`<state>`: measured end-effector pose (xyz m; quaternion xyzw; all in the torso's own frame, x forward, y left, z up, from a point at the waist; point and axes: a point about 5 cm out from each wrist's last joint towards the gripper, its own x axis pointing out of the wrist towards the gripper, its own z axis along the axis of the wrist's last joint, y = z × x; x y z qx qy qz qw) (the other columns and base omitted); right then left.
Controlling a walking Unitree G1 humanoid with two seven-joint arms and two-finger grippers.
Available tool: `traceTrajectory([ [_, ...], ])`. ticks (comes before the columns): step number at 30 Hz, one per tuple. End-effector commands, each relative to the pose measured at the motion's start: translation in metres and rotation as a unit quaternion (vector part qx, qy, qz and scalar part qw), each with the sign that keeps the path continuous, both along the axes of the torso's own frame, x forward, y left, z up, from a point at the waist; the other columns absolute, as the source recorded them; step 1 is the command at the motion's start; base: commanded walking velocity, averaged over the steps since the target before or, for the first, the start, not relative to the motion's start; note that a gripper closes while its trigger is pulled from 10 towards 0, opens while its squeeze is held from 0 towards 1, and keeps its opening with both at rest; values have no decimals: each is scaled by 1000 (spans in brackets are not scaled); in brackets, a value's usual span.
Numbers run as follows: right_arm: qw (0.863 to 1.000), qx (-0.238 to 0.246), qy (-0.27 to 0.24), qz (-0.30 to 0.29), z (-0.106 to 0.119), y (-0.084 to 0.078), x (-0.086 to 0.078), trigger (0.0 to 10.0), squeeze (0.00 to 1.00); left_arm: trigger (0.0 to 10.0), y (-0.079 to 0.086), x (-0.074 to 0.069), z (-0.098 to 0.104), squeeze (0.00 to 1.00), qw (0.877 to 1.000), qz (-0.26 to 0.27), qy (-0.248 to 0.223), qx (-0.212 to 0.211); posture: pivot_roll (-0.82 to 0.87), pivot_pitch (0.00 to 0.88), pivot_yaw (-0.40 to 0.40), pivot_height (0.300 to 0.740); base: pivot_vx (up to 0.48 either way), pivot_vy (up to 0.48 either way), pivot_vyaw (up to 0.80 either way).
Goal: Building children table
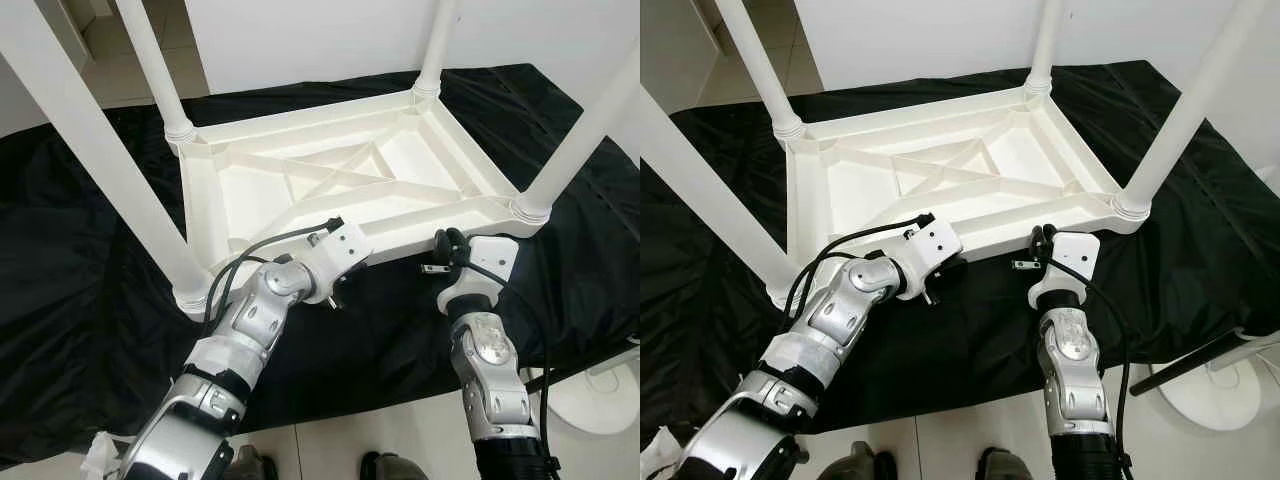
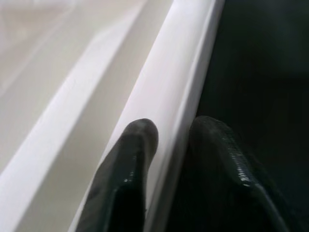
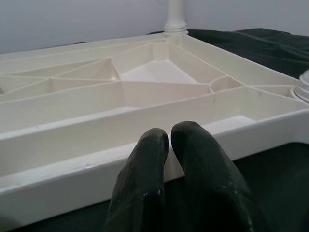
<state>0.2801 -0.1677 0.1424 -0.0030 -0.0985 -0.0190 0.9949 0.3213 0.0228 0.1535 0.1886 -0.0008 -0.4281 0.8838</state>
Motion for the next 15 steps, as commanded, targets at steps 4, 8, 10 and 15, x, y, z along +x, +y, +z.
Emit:
traceTrajectory([
  [4, 1000, 4, 2, 3, -2, 4, 0, 10000, 0, 10000, 3, -6, 15, 1000, 998, -2, -49, -45, -117, 125, 72, 740, 0, 0, 0],
  [8, 1000, 6, 4, 6, -3, 7, 2, 10000, 0, 10000, 12, -15, 22, 0, 994, 6, -58, -91, -101, 127, 72, 740, 0, 0, 0],
  [10, 1000, 6, 5, 6, -3, 7, 2, 10000, 0, 10000, 13, -17, 23, 0, 993, 6, -57, -99, -101, 127, 72, 740, 0, 0, 0],
  [15, 1000, 5, 5, 9, -4, 11, 6, 10000, 0, 10000, 33, -35, 21, 0, 990, 20, -64, -128, -77, 125, 66, 740, 0, 0, 0],
])
